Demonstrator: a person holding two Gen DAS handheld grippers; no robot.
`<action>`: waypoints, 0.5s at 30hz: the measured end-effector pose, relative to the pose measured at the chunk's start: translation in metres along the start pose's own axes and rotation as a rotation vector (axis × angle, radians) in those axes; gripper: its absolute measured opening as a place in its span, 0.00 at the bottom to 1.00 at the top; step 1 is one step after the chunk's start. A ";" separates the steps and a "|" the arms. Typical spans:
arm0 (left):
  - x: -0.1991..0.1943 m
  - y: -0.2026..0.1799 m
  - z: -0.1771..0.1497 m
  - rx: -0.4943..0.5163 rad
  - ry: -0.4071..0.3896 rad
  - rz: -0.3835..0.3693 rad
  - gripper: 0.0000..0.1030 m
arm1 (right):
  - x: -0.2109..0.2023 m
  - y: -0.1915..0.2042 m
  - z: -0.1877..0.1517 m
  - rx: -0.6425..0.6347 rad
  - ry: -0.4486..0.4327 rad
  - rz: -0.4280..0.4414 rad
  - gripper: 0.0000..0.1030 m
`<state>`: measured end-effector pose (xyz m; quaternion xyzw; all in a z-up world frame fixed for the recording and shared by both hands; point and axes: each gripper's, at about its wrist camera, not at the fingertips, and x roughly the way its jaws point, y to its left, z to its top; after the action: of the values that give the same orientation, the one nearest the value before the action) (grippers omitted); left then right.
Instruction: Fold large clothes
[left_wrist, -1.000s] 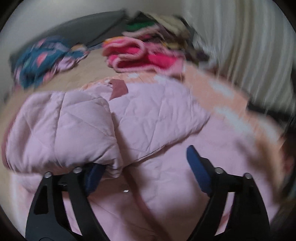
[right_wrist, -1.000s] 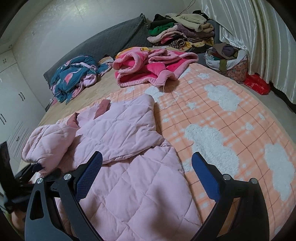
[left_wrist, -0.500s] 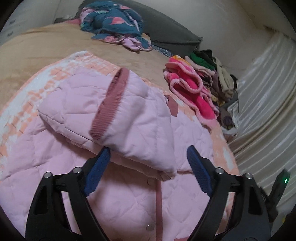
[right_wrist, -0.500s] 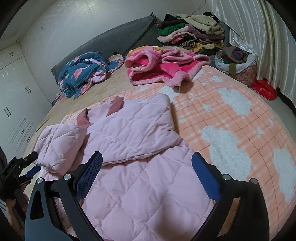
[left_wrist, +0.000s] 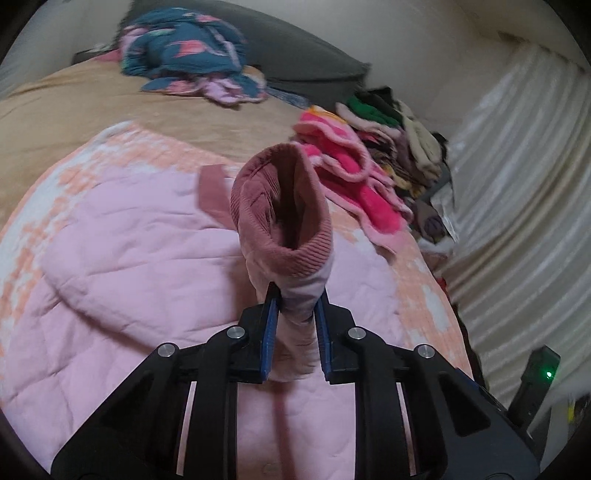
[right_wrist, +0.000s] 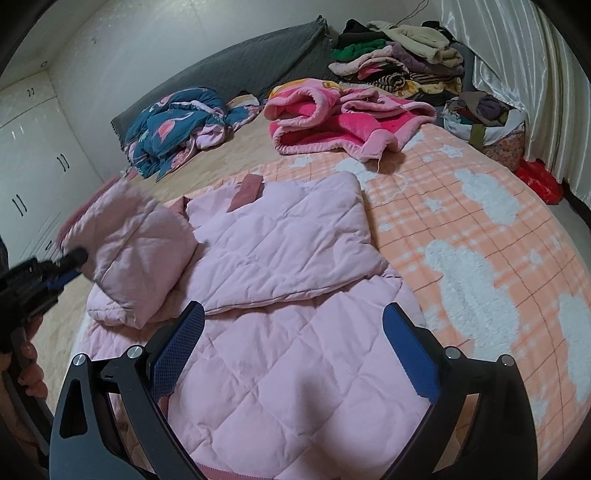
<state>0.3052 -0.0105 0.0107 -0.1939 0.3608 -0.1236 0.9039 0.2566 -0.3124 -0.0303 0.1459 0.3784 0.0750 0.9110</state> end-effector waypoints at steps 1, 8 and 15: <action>0.003 -0.005 -0.001 0.020 0.011 -0.005 0.12 | 0.000 0.000 0.000 -0.001 0.001 0.002 0.94; 0.031 -0.051 -0.014 0.164 0.124 -0.058 0.35 | 0.001 -0.011 -0.002 0.025 0.007 -0.013 0.94; 0.047 -0.069 -0.034 0.246 0.221 -0.095 0.65 | -0.001 -0.029 -0.003 0.070 0.005 -0.032 0.94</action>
<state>0.3095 -0.0981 -0.0099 -0.0839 0.4304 -0.2301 0.8688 0.2548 -0.3394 -0.0407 0.1716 0.3855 0.0474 0.9054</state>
